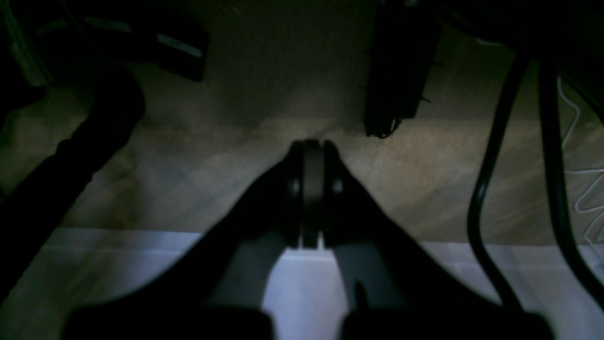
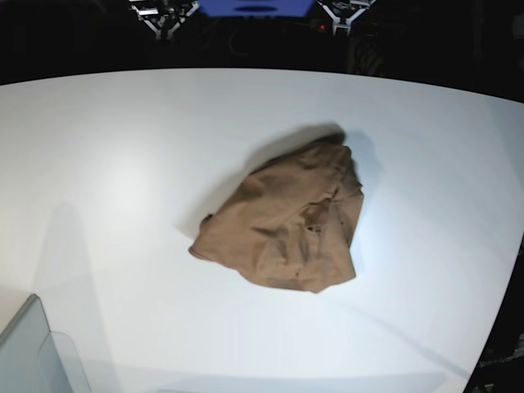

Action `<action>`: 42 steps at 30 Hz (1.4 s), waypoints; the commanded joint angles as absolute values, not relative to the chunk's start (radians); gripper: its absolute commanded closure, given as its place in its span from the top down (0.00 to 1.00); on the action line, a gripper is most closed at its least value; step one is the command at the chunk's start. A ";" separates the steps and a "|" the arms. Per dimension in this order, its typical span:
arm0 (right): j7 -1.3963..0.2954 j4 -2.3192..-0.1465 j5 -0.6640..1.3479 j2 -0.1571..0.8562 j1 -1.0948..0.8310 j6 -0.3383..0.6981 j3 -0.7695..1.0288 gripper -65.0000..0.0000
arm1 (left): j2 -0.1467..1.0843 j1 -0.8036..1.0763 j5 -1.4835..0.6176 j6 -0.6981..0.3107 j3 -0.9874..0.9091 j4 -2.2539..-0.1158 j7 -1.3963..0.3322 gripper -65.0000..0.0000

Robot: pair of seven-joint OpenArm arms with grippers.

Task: Layout the t-shirt on the table in an organized manner, then fold the t-shirt properly

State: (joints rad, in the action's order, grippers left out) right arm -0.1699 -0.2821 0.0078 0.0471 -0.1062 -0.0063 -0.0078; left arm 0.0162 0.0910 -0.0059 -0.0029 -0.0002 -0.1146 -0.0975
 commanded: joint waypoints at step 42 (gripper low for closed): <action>-0.024 -0.288 0.008 0.064 -0.140 0.005 -0.007 0.00 | 0.059 0.176 -0.150 0.004 0.007 -0.288 -0.097 0.00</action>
State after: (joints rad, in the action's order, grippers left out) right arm -0.0288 -0.2855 0.0078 0.0605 -0.1364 -0.0002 -0.0074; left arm 0.0555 0.1650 -0.1509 -0.0021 0.0059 -0.2844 -0.0956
